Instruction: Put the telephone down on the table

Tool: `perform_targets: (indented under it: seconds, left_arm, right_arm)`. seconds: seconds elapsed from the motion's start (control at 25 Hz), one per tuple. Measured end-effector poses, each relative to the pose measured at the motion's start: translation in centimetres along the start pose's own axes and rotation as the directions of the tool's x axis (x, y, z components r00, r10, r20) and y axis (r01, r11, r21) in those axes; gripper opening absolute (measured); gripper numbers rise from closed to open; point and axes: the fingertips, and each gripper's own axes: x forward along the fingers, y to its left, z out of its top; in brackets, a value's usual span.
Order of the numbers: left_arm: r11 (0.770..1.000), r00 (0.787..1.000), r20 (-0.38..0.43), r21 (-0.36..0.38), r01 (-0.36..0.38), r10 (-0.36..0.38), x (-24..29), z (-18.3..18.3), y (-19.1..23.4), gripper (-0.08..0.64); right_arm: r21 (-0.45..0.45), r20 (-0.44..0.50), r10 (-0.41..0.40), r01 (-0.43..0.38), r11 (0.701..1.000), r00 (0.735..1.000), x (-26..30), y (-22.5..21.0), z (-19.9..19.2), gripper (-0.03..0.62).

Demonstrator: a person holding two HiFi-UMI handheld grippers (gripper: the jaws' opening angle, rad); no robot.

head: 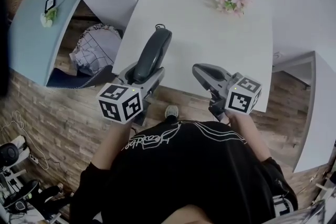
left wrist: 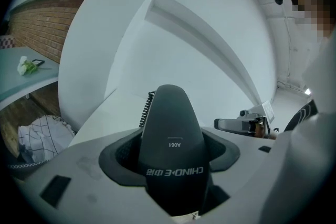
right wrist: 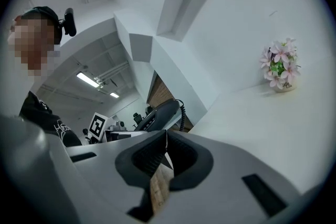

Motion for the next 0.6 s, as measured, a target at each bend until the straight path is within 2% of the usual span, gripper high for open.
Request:
perform_targets:
  seconds: [0.32,0.6]
  left_arm:
    - [1.0,1.0,-0.018,0.017,-0.005,0.005,2.3,1.3,3.5,0.287]
    - [0.999,0.997,-0.067,-0.004,-0.033,0.032,5.4,0.5,6.6,0.287]
  right_arm:
    - [0.009,-0.006,-0.013,0.013,1.0,1.0,2.8,-2.0,0.7,0.04]
    - [0.043,-0.019,-0.051,0.052,0.998,0.999,3.5,-4.4,0.6,0.04]
